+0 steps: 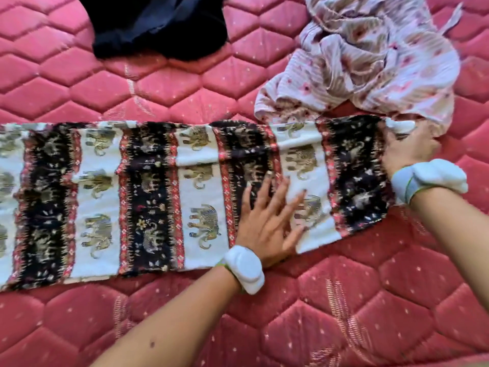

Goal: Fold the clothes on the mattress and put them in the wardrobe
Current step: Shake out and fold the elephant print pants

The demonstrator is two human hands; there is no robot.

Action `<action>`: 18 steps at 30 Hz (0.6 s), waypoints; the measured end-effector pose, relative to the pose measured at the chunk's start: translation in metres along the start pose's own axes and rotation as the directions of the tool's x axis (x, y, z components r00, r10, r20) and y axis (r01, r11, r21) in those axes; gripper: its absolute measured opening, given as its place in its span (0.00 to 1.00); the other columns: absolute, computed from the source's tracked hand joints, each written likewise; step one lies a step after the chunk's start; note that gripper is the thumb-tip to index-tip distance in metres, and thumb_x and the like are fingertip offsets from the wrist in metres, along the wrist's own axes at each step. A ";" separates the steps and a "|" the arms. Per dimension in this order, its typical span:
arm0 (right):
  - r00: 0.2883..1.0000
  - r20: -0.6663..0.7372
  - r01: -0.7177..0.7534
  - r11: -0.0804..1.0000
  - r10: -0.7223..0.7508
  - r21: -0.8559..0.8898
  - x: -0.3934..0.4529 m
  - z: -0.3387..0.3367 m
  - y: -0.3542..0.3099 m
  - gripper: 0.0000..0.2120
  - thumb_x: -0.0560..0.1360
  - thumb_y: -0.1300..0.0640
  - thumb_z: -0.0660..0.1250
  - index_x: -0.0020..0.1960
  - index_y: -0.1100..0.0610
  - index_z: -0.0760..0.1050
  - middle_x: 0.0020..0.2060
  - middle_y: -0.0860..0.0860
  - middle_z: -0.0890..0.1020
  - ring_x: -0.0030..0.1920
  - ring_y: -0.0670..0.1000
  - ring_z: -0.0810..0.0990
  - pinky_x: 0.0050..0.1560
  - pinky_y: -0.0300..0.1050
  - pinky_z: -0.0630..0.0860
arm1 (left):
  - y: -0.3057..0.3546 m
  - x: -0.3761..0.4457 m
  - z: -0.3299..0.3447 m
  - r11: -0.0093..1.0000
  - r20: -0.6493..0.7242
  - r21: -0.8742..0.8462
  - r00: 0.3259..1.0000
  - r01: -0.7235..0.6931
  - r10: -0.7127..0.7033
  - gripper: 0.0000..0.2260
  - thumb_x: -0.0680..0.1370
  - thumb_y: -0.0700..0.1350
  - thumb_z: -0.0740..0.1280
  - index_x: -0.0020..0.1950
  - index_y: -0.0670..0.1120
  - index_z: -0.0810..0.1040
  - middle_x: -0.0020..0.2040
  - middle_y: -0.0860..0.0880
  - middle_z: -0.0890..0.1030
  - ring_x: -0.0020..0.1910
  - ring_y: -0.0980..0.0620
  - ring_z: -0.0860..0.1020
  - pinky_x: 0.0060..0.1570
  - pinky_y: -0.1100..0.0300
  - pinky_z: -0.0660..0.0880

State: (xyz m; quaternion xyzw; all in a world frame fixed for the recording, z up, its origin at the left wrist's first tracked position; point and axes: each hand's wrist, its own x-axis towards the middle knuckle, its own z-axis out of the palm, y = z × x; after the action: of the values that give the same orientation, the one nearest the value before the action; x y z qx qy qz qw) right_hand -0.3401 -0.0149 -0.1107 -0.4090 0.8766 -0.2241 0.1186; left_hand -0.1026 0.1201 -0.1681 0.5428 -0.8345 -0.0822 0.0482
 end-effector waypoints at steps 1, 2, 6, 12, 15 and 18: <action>1.000 0.014 -0.015 0.998 0.016 -0.057 0.003 -0.005 0.001 0.31 0.76 0.42 0.64 0.66 0.64 0.64 0.60 0.68 0.73 0.60 0.67 0.71 0.56 0.55 0.65 | 0.009 0.001 -0.001 0.999 0.026 -0.027 0.999 -0.024 0.025 0.27 0.79 0.65 0.48 0.77 0.59 0.57 0.78 0.50 0.57 0.77 0.45 0.52 0.70 0.38 0.53; 0.998 0.058 -0.016 0.993 0.023 -0.119 0.005 -0.008 0.004 0.33 0.75 0.41 0.64 0.68 0.65 0.62 0.60 0.70 0.72 0.60 0.69 0.71 0.56 0.57 0.66 | 0.015 0.004 -0.003 0.998 0.043 -0.059 0.999 -0.007 0.010 0.26 0.79 0.65 0.46 0.76 0.60 0.57 0.78 0.50 0.56 0.78 0.46 0.52 0.71 0.40 0.53; 0.981 0.108 0.191 0.914 -0.162 -0.357 -0.003 -0.011 0.022 0.35 0.74 0.47 0.68 0.72 0.61 0.57 0.65 0.69 0.65 0.62 0.70 0.68 0.59 0.62 0.65 | -0.006 0.018 -0.024 0.923 -0.002 -0.220 0.946 0.314 -0.323 0.25 0.80 0.61 0.49 0.75 0.53 0.61 0.78 0.51 0.55 0.77 0.49 0.52 0.70 0.44 0.56; 0.735 0.454 0.670 0.644 -0.504 -0.369 -0.005 -0.001 0.005 0.29 0.70 0.66 0.64 0.70 0.54 0.66 0.68 0.55 0.69 0.70 0.58 0.63 0.67 0.57 0.57 | -0.140 0.028 -0.058 0.862 -0.132 -0.125 0.853 0.491 -0.505 0.21 0.81 0.48 0.57 0.74 0.48 0.63 0.77 0.48 0.57 0.75 0.45 0.56 0.68 0.43 0.59; 0.763 0.514 0.619 0.673 -0.392 -0.405 0.008 -0.002 0.002 0.29 0.70 0.58 0.66 0.71 0.52 0.66 0.66 0.56 0.71 0.67 0.57 0.67 0.66 0.57 0.58 | -0.203 0.040 -0.075 0.827 -0.046 -0.050 0.826 0.560 -0.562 0.22 0.81 0.48 0.60 0.75 0.50 0.62 0.75 0.48 0.62 0.73 0.42 0.58 0.68 0.42 0.60; 0.885 0.398 0.424 0.769 -0.240 -0.479 0.022 -0.007 0.018 0.36 0.66 0.36 0.64 0.67 0.55 0.68 0.63 0.63 0.71 0.65 0.64 0.68 0.66 0.62 0.61 | -0.233 0.050 -0.088 0.835 0.002 0.111 0.840 0.539 -0.542 0.18 0.78 0.50 0.65 0.67 0.48 0.72 0.69 0.42 0.67 0.67 0.36 0.61 0.62 0.40 0.64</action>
State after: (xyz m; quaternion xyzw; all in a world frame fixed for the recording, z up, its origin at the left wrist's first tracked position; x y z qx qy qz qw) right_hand -0.3687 -0.0194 -0.1141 -0.6058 0.7853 0.0894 0.0908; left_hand 0.1010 -0.0253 -0.1259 0.7565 -0.6512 -0.0571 -0.0195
